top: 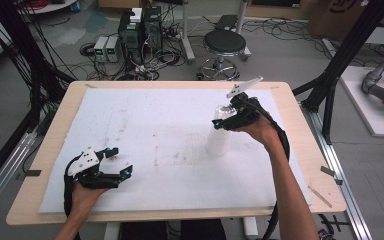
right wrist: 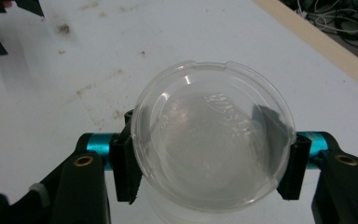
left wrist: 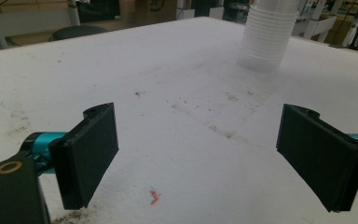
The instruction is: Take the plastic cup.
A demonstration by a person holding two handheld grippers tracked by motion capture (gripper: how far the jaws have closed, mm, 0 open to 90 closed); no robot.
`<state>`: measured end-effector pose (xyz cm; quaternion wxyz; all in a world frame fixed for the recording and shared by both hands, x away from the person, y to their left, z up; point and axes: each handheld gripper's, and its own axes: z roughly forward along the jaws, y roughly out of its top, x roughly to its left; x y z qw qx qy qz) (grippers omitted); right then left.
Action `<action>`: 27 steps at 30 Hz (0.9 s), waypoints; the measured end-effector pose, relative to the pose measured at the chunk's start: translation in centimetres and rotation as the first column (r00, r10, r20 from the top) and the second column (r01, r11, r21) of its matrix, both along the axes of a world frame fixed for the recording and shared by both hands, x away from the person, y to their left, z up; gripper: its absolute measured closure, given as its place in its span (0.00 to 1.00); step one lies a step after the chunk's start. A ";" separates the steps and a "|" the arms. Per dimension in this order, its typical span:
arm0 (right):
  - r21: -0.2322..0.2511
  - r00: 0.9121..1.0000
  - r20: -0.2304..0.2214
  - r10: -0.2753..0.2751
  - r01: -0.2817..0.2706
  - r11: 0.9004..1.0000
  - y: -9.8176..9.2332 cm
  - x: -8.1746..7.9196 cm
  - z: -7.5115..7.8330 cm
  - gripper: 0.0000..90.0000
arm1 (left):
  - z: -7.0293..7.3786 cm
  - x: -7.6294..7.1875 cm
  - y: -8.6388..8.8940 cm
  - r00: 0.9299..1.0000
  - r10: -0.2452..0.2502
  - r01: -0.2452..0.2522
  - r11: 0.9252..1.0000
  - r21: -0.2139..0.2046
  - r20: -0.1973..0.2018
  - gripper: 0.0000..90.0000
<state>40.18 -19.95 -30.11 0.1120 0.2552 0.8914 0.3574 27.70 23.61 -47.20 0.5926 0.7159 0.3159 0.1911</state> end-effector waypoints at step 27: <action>0.068 0.994 0.107 0.007 -0.015 0.998 0.1 -1.4 8.1 0.46 | 0.0 0.1 0.1 1.000 -0.003 0.003 1.000 -0.005 -0.003 0.14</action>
